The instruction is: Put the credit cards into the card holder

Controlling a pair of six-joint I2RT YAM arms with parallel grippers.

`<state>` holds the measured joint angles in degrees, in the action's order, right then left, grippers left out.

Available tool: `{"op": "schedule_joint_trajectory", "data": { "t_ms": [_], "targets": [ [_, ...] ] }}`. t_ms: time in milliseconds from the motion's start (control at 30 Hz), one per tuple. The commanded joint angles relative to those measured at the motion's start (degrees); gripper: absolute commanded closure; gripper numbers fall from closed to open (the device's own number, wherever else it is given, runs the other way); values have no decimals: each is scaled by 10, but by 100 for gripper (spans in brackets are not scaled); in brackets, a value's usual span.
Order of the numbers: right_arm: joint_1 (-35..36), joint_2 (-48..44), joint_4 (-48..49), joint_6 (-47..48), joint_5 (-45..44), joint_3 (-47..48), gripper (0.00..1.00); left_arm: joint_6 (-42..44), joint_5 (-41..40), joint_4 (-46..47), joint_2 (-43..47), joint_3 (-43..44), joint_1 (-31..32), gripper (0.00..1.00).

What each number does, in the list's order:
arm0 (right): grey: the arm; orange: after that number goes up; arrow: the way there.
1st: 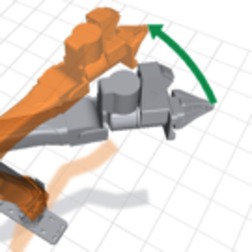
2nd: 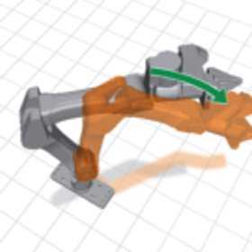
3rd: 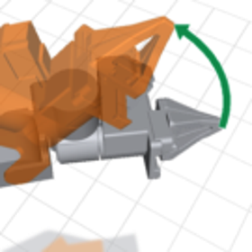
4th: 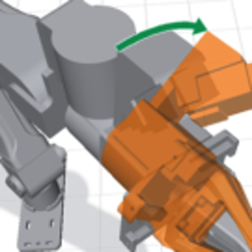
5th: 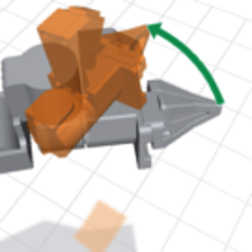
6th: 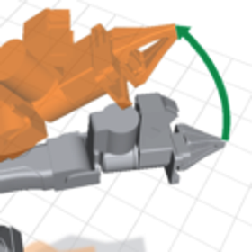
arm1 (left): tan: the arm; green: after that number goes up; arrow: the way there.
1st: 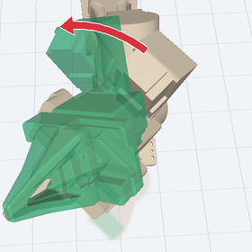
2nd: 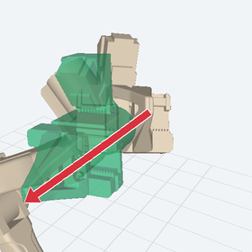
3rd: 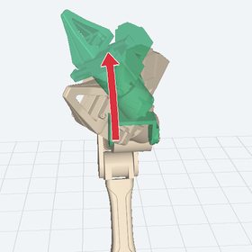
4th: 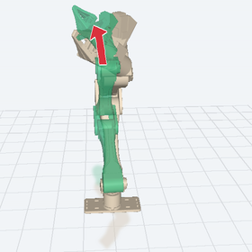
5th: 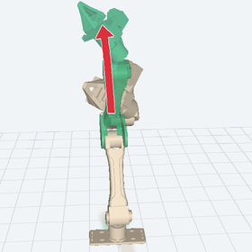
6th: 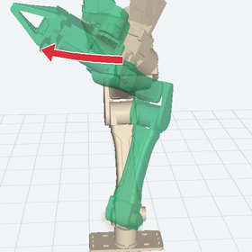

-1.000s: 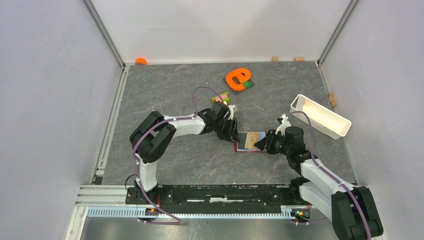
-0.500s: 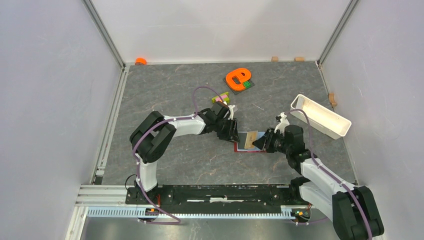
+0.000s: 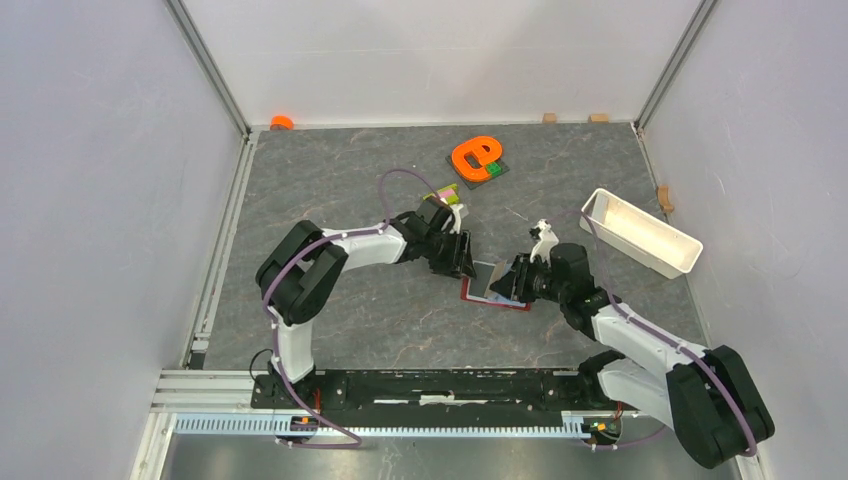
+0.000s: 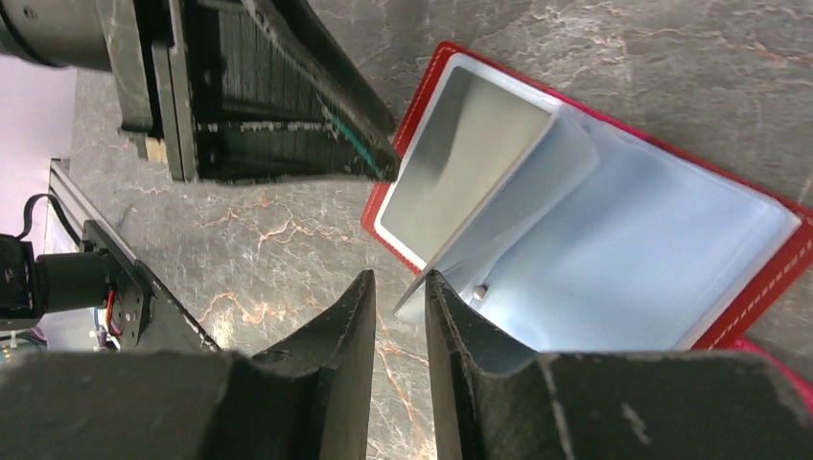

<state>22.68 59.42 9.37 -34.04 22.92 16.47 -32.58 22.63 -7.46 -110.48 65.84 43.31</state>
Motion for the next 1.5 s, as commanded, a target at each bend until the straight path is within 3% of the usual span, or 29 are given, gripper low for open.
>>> {"op": "schedule_joint_trajectory", "data": {
  "t_ms": [0, 300, 700, 833, 1033, 1233, 1467],
  "targets": [
    [23, 15, 18, 15, -24, 34, 69, 10, -28, -26, 42, 20, -28, 42],
    [58, 41, -7, 35, -67, 68, 66, 18, -38, -33, 88, 24, -64, 33],
    [82, 98, -11, 47, -90, 111, 62, 19, -35, -34, 102, 25, -78, 31],
    [87, 101, -16, 59, -93, 122, 50, 21, -40, -35, 117, 25, -87, 29],
    [88, 100, -65, 76, -122, 155, 47, 34, -53, -50, 158, 30, -107, 23],
    [72, 43, -259, 144, -299, 263, 25, 83, -72, -115, 246, 52, -125, 8],
    [-86, 71, -369, 214, -357, 382, 5, 153, -104, -208, 300, 82, -129, 0]
  ]
}}
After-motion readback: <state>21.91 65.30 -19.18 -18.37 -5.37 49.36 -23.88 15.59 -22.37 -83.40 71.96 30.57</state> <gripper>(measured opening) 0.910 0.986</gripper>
